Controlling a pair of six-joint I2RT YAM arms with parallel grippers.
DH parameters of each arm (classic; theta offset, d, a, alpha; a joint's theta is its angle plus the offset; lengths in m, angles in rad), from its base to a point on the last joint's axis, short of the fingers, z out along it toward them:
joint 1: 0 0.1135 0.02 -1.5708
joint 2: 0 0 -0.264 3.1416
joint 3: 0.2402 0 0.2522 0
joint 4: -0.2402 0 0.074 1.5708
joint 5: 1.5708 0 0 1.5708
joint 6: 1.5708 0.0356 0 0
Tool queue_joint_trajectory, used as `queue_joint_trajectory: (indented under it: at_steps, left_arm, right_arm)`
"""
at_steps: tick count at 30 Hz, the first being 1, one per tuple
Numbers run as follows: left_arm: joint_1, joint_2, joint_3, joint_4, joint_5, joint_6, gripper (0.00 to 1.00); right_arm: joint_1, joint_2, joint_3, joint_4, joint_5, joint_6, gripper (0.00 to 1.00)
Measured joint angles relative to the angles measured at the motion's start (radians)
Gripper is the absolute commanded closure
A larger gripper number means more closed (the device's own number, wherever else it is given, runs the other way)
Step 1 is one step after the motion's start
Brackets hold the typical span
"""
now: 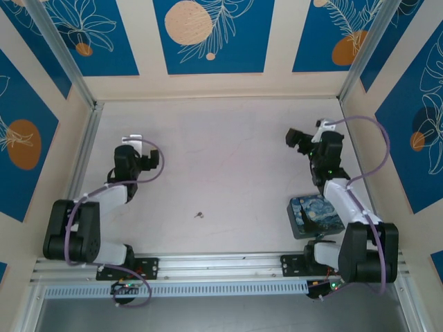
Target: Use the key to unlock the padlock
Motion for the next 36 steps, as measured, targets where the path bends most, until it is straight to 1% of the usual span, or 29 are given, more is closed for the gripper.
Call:
queue_joint_trajectory:
  at_steps: [3,6,8,11,13,15,18,21,24,29,36]
  left_arm:
    - [0.000,-0.042,0.114,-0.172,0.005,-0.077,0.00]
    - [-0.008,-0.049,0.247,-0.339,0.042,-0.169,0.00]
    - [-0.028,-0.049,0.316,-0.433,0.066,-0.216,0.00]
    - [-0.096,-0.048,0.375,-0.539,0.097,-0.256,0.00]
    - [-0.158,-0.048,0.389,-0.585,0.111,-0.273,0.00]
    - [-0.215,-0.048,0.395,-0.625,0.122,-0.285,0.00]
    - [-0.282,-0.045,0.404,-0.669,0.127,-0.296,0.00]
    - [-0.317,-0.036,0.427,-0.696,0.129,-0.299,0.00]
    - [-0.336,-0.026,0.445,-0.699,0.129,-0.299,0.00]
    - [-0.348,-0.016,0.452,-0.702,0.129,-0.299,0.00]
    - [-0.354,0.000,0.462,-0.710,0.128,-0.299,0.00]
  right_arm:
    - [-0.012,-0.003,0.164,-0.261,0.021,0.118,0.01]
    - [-0.019,-0.011,0.250,-0.528,0.086,0.235,0.01]
    - [-0.025,-0.024,0.269,-0.702,0.145,0.303,0.01]
    - [-0.061,-0.043,0.281,-0.945,0.237,0.387,0.01]
    - [-0.106,-0.053,0.287,-1.072,0.281,0.433,0.01]
    - [-0.175,-0.067,0.288,-1.178,0.304,0.473,0.01]
    - [-0.275,-0.108,0.269,-1.252,0.311,0.503,0.01]
    - [-0.352,-0.157,0.215,-1.275,0.296,0.509,0.01]
    - [-0.399,-0.177,0.152,-1.281,0.270,0.509,0.01]
    - [-0.420,-0.176,0.075,-1.269,0.222,0.509,0.01]
    - [-0.403,-0.176,0.022,-1.220,0.154,0.516,0.01]
